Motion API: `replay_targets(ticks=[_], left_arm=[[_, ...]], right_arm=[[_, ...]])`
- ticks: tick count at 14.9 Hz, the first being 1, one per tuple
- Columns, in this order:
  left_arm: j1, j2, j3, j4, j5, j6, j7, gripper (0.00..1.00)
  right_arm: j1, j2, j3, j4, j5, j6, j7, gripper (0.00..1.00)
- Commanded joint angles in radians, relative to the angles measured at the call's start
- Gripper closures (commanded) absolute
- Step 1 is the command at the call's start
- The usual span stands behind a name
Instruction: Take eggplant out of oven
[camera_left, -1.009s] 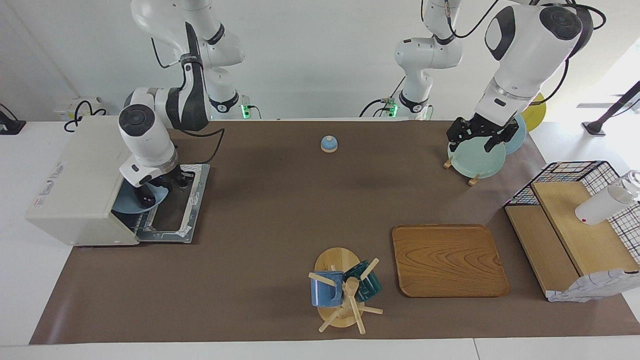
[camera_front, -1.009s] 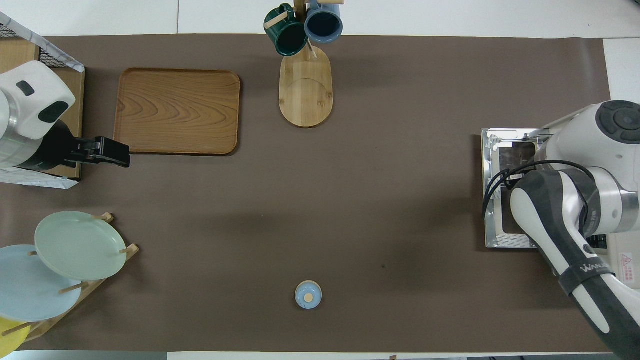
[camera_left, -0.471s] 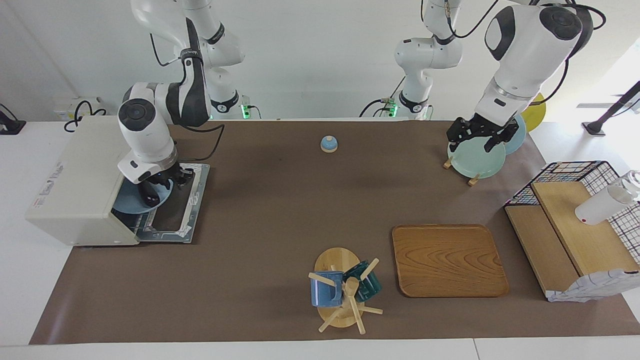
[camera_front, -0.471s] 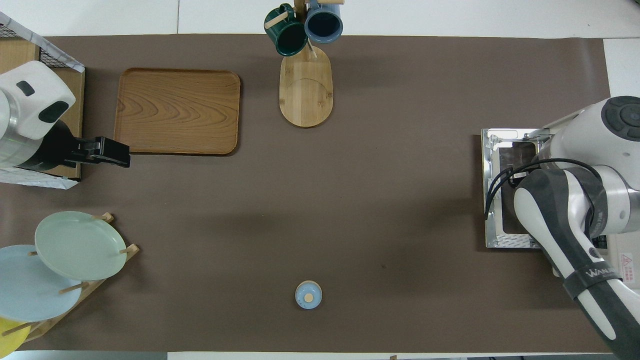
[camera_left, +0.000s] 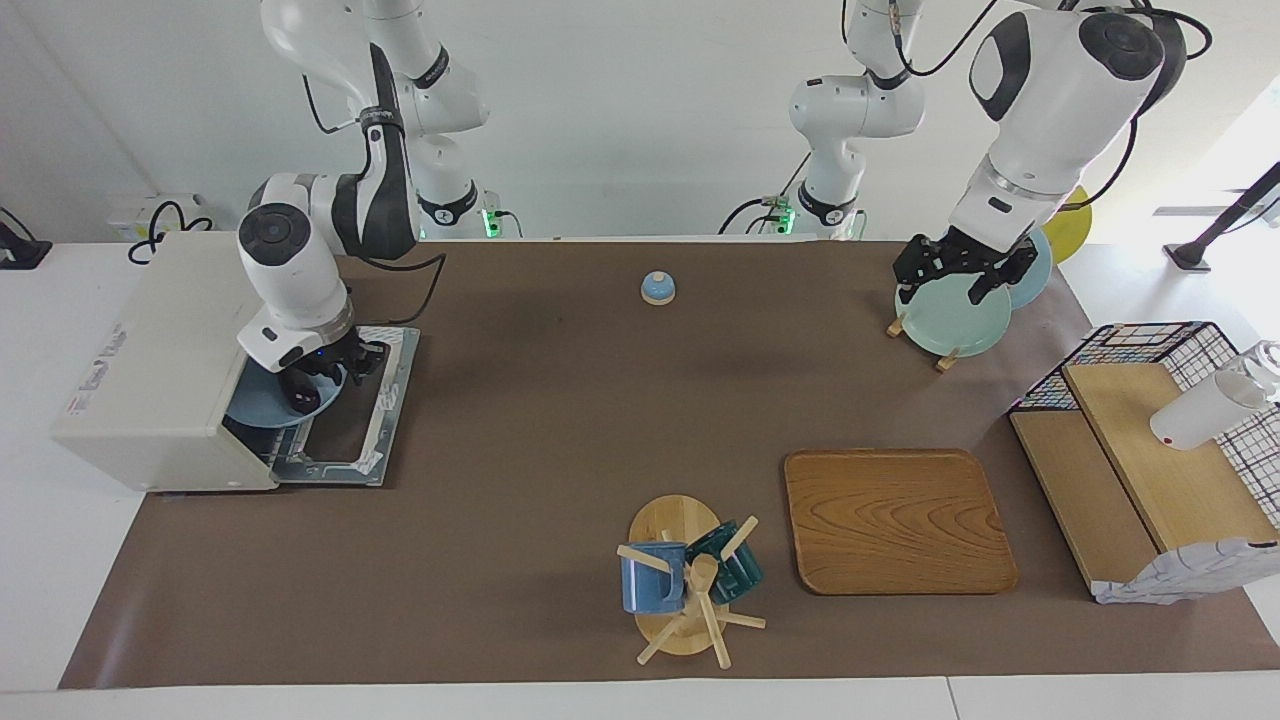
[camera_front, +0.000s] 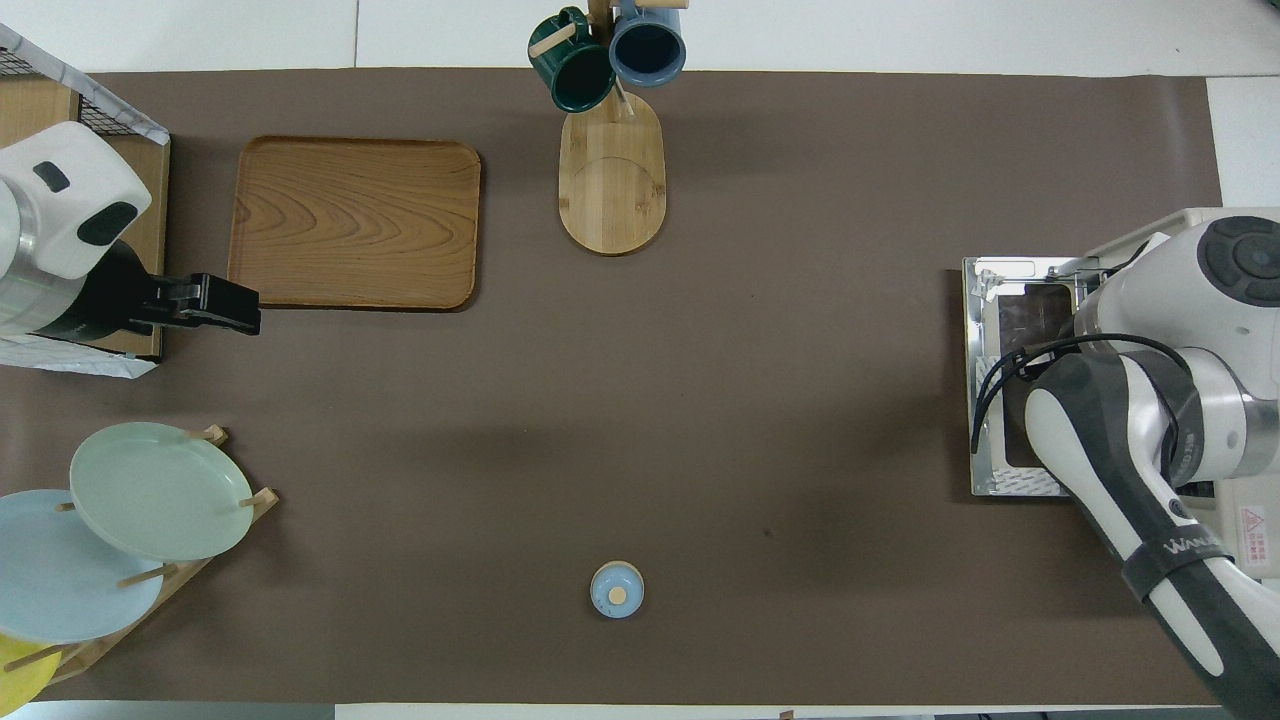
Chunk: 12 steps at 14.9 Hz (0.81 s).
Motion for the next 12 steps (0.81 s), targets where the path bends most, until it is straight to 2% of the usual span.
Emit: replay_targets(ticks=[1, 4, 7, 10, 12], left_arm=[[0.003, -0.019, 0.0, -0.01, 0.017, -0.008, -0.004, 0.0], [0.003, -0.019, 0.0, -0.01, 0.015, -0.006, -0.004, 0.0], [0.0, -0.019, -0.001, -0.01, 0.015, -0.003, -0.002, 0.0], [-0.002, -0.019, -0.001, -0.01, 0.015, -0.006, -0.002, 0.0], [-0.002, -0.019, -0.001, -0.01, 0.015, -0.006, -0.002, 0.0]], right_arm=[[-0.012, -0.032, 0.005, -0.034, -0.027, 0.018, -0.049, 1.0], [0.023, -0.032, 0.012, -0.022, -0.102, -0.009, -0.043, 1.0], [0.12, -0.006, 0.015, 0.066, -0.081, -0.044, 0.0, 1.0], [0.276, 0.042, 0.029, 0.184, 0.02, -0.11, 0.154, 1.0], [0.397, 0.115, 0.029, 0.308, 0.063, -0.196, 0.33, 1.0]])
